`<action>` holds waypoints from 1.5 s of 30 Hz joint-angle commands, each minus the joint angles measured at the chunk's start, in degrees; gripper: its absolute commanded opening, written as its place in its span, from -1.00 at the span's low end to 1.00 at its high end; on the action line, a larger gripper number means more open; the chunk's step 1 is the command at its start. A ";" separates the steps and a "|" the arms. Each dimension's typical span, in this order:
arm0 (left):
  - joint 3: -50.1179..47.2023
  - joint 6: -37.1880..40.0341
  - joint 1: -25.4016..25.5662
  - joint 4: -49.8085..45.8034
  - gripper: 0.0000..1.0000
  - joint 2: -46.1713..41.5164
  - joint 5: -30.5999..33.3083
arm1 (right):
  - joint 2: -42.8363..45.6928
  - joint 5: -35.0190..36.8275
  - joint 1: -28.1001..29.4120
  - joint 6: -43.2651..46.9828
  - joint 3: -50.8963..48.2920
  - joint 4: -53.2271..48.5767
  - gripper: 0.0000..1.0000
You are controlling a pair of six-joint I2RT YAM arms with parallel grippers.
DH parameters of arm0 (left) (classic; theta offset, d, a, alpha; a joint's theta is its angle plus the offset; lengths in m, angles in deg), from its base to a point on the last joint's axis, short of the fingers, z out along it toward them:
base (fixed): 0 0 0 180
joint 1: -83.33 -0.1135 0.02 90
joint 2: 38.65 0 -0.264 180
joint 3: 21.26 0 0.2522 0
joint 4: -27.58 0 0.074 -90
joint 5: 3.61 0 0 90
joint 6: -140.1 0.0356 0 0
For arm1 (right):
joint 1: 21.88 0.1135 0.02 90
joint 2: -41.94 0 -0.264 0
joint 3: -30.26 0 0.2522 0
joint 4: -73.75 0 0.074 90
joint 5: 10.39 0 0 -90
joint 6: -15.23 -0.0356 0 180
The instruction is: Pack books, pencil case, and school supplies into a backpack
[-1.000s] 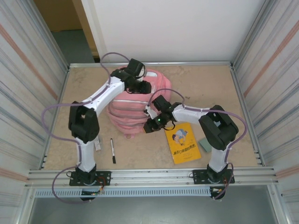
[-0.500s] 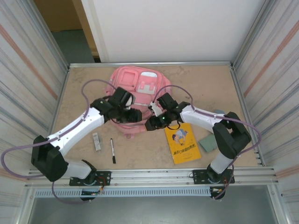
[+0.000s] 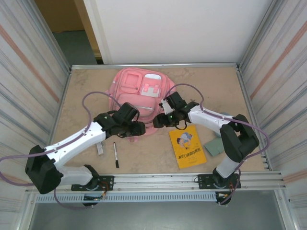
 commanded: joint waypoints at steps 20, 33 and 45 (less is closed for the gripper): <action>-2.98 -5.13 3.95 5.06 0.11 -1.48 3.87 | -8.64 -2.60 -0.13 -39.44 -1.45 20.63 -0.10; -3.96 -8.23 6.05 6.74 0.15 0.76 6.70 | -0.70 -3.20 2.66 -39.75 0.19 23.82 -1.00; -4.81 -11.71 6.40 9.00 0.16 2.86 9.75 | 0.88 -5.82 3.80 -40.26 3.82 23.56 -1.00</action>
